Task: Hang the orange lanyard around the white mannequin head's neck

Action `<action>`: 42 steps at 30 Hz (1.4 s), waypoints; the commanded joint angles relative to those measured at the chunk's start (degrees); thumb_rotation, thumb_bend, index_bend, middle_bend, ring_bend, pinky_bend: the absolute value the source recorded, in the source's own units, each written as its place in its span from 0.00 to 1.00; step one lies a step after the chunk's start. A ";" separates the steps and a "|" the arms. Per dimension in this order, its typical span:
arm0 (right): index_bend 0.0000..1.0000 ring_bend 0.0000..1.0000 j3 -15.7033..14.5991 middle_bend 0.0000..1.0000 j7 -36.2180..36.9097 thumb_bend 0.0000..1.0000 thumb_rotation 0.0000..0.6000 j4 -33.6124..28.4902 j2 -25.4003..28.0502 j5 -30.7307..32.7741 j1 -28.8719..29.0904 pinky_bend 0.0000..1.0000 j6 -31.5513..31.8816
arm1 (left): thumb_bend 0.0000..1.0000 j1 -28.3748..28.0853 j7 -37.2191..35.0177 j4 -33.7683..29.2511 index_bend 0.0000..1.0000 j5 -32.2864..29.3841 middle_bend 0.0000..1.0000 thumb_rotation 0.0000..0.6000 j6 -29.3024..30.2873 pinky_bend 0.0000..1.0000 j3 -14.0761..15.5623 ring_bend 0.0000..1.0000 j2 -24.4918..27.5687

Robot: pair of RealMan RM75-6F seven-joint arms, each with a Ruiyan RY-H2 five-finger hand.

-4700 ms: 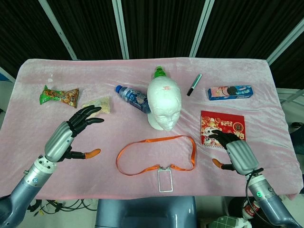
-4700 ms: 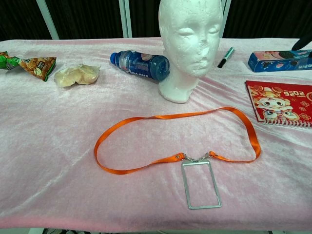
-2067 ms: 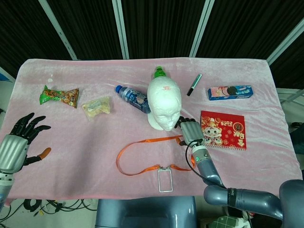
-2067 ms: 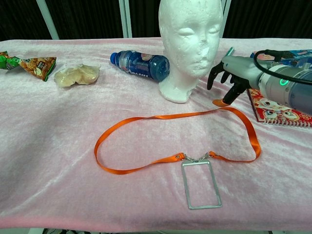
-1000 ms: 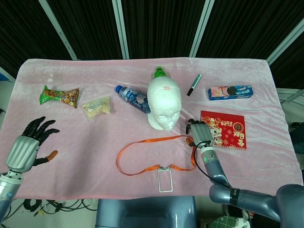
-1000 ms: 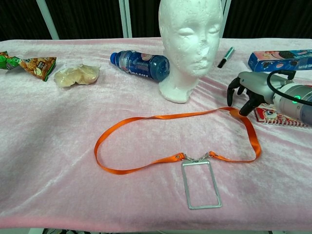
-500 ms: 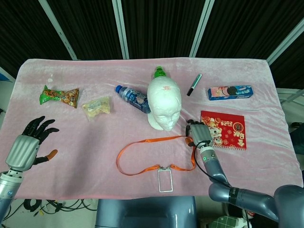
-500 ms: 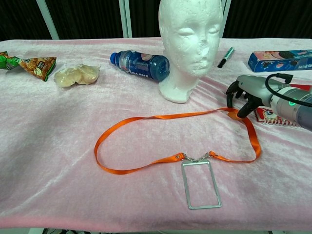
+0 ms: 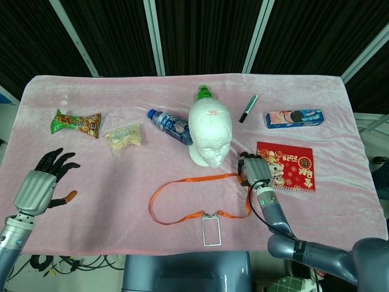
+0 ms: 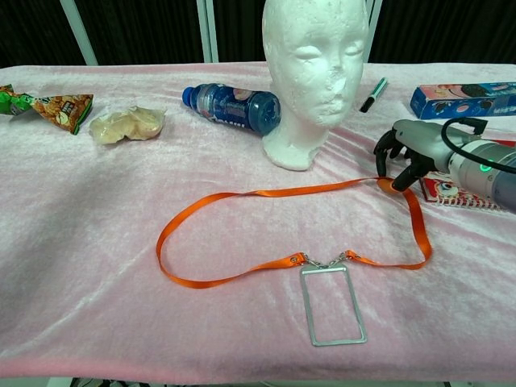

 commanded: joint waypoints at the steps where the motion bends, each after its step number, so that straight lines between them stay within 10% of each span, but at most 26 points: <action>1: 0.67 0.23 -0.01 0.21 -0.20 0.45 1.00 -0.54 0.42 0.10 -0.12 0.21 -0.11 | 0.26 -1.78 0.90 -0.57 0.29 -0.80 0.14 1.00 -3.13 0.09 -0.18 0.00 -0.82; 21: 0.68 0.23 0.74 0.21 -1.87 0.45 1.00 -3.12 1.10 2.44 0.05 0.21 0.30 | 0.25 -20.38 10.90 -3.03 0.41 -36.85 0.14 1.00 -29.76 0.05 -11.71 0.00 -12.11; 30: 0.68 0.23 0.76 0.21 -2.21 0.45 1.00 -2.53 0.22 2.71 0.29 0.21 0.38 | 0.22 -26.84 20.45 -1.76 0.46 -52.35 0.16 1.00 -28.42 0.03 -11.35 0.00 -18.55; 42: 0.68 0.23 0.60 0.21 -1.72 0.45 1.00 -2.16 -0.25 2.17 -0.06 0.21 0.53 | 0.22 -30.01 24.17 0.80 0.47 -54.29 0.15 1.00 -25.77 0.01 -9.64 0.00 -24.62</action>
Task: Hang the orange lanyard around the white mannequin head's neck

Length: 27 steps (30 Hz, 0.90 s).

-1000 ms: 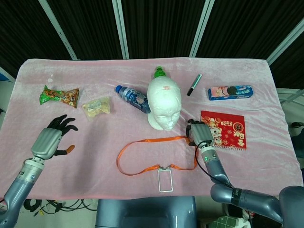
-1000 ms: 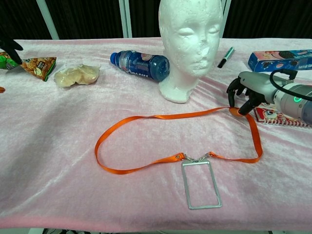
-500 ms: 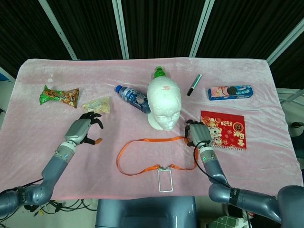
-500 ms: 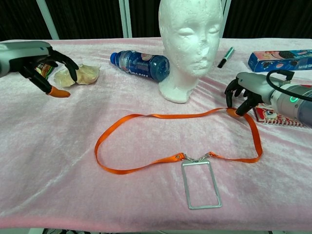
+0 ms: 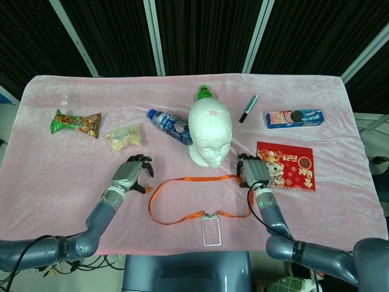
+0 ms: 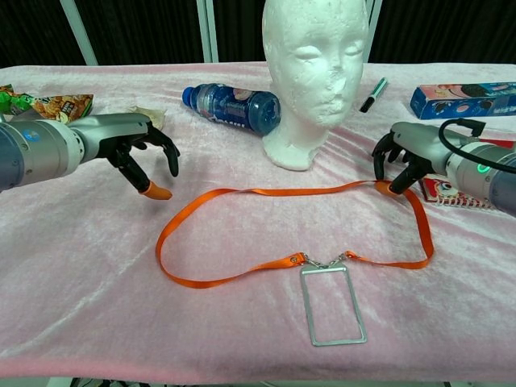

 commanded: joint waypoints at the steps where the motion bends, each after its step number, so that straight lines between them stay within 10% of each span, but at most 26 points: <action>1: 0.68 0.23 -0.06 0.21 0.07 0.45 1.00 0.02 -0.09 -0.26 -0.03 0.21 0.00 | 0.22 -0.92 1.21 1.23 0.47 1.39 0.15 1.00 1.78 0.01 0.24 0.00 -1.87; 27: 0.69 0.23 0.23 0.21 0.83 0.45 1.00 -0.13 0.43 -0.85 -0.56 0.21 -0.20 | 0.29 -5.34 5.46 11.35 0.51 -3.16 0.16 1.00 4.06 0.00 -1.41 0.00 -12.41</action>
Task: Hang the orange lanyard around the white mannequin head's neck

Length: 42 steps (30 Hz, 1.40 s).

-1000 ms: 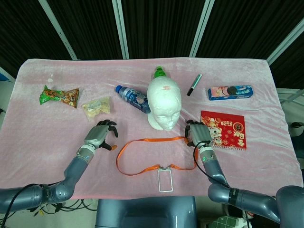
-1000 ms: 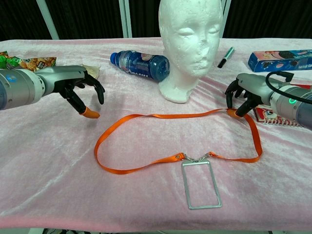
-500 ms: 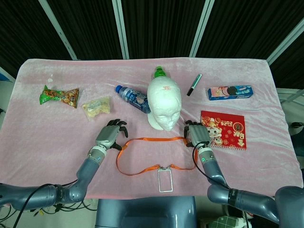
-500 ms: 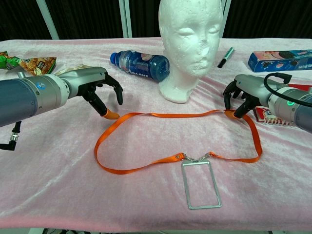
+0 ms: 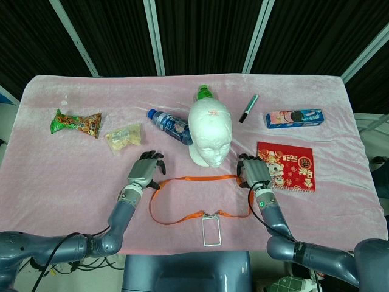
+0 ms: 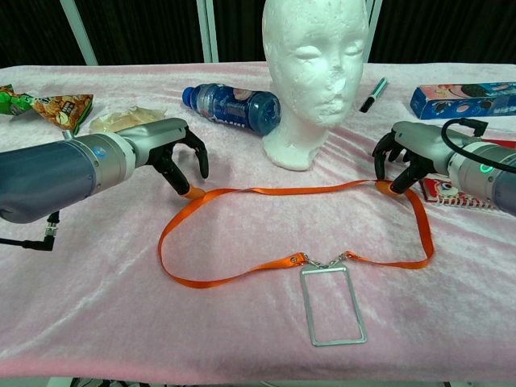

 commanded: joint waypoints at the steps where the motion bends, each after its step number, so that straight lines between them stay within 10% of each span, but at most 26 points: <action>1: 0.69 0.23 0.13 0.21 0.23 0.45 1.00 -0.10 0.17 -0.07 -0.06 0.21 -0.09 | 0.31 -0.60 0.68 1.38 0.52 -1.22 0.17 1.00 -0.71 0.00 -0.17 0.00 -1.14; 42: 0.69 0.23 0.44 0.21 1.45 0.45 1.00 -1.47 2.58 -0.60 -0.80 0.21 -0.14 | 0.31 -1.71 1.01 7.05 0.54 3.08 0.18 1.00 0.61 0.00 -0.87 0.00 -7.22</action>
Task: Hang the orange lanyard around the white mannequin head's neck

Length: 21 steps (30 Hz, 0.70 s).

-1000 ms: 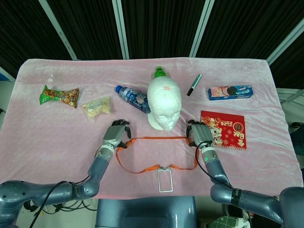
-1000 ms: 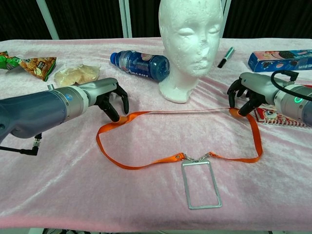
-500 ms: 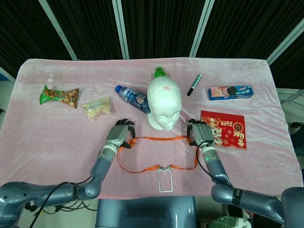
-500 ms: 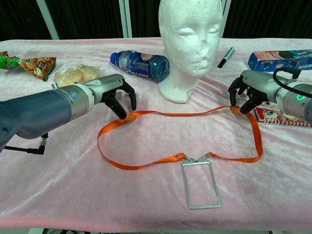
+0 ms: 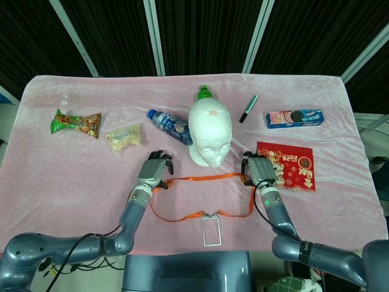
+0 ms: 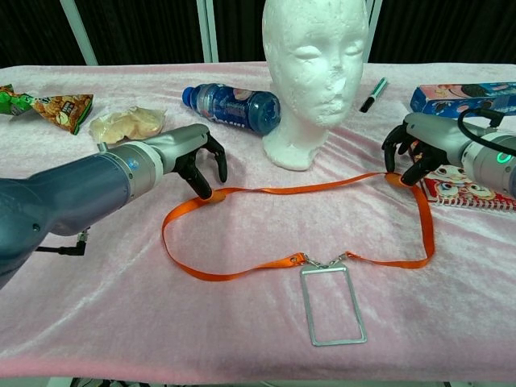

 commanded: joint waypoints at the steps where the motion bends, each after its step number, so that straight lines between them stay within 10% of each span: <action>1: 0.69 0.23 0.03 0.21 0.15 0.45 1.00 -0.01 0.08 -0.02 -0.05 0.21 -0.05 | 0.32 -0.19 0.76 0.44 0.55 0.18 0.18 1.00 0.16 0.00 0.27 0.00 -0.63; 21: 0.76 0.23 0.14 0.22 0.56 0.50 1.00 -0.99 1.11 -0.80 -0.34 0.21 0.40 | 0.45 0.09 2.50 0.42 0.60 1.58 0.20 1.00 1.12 0.00 -0.20 0.00 -2.08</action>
